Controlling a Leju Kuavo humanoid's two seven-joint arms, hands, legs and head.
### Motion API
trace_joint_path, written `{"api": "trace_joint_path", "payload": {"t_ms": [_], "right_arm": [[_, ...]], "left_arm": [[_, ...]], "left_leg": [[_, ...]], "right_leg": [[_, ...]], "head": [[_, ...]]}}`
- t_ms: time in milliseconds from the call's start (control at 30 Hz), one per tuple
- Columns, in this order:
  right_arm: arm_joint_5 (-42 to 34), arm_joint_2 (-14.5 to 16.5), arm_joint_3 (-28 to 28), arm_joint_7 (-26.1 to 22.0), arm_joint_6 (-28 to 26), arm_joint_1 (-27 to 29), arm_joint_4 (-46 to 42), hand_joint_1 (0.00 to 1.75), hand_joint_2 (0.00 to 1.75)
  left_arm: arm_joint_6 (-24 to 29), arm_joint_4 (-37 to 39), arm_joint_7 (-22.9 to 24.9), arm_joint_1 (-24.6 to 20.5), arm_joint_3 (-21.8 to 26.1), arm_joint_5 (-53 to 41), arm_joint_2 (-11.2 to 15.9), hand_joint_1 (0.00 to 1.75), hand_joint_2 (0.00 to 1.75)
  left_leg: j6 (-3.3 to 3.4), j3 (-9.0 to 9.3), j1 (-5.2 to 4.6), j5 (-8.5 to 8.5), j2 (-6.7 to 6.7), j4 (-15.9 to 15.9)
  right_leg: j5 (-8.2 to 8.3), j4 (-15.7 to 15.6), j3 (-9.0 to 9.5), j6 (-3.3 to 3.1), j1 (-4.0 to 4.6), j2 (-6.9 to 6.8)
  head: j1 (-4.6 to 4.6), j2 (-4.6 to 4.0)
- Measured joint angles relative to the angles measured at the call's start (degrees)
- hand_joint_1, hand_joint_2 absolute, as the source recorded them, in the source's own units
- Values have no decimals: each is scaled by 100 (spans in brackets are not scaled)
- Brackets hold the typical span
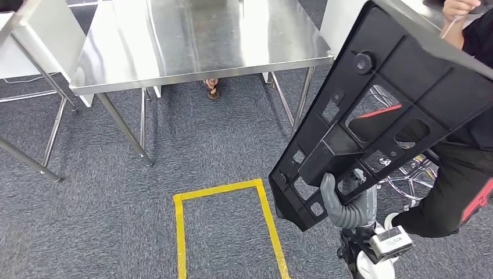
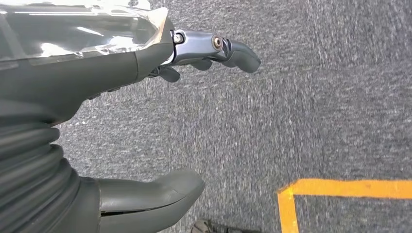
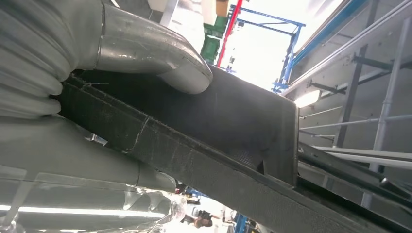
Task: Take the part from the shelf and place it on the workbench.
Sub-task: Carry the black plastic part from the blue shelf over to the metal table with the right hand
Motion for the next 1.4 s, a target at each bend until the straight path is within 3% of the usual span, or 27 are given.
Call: {"api": "trace_joint_path", "payload": {"t_ms": [67,200,333,400,1300,1400], "right_arm": [[-2,2,-8,5,-4,0,-1,175,175],[68,33,-51,89,-8,-4,-2,175,175],[149,73,-121,159,-7,-15,-5,175,175],[167,86,-154,179,-7,-26,-5,175,175],[387,228,-281,205,-25,46,-116,175,175],[406,232,-281,231,-21,45,-116,175,175]], "left_arm": [[-11,0,-9,2,0,-2,1,0,175],[-120,0,-45,-2,-3,-10,-3,0,175],[-189,0,-38,-3,-4,-21,-2,0,175],[-192,0,-29,-4,-4,-37,-3,0,175],[-101,0,114,-3,-140,-169,-57,0,175],[-108,0,128,-3,-142,-177,-42,0,175]], "left_leg": [[29,6,14,12,15,-10],[-8,23,35,22,23,-42],[-125,30,50,20,23,-59],[-140,30,51,19,23,-60],[-141,27,-9,17,23,-56],[-96,13,-12,-6,24,-22]], "right_leg": [[6,1,-1,-13,15,6],[2,3,-3,-43,41,9],[-5,6,-7,-71,58,9],[-5,7,-9,-71,61,9],[-5,4,-17,-69,34,9],[-1,-7,-4,-61,-10,9]], "head": [[-4,0],[-5,0],[-5,0],[-5,0],[-3,0],[-4,0]]}}
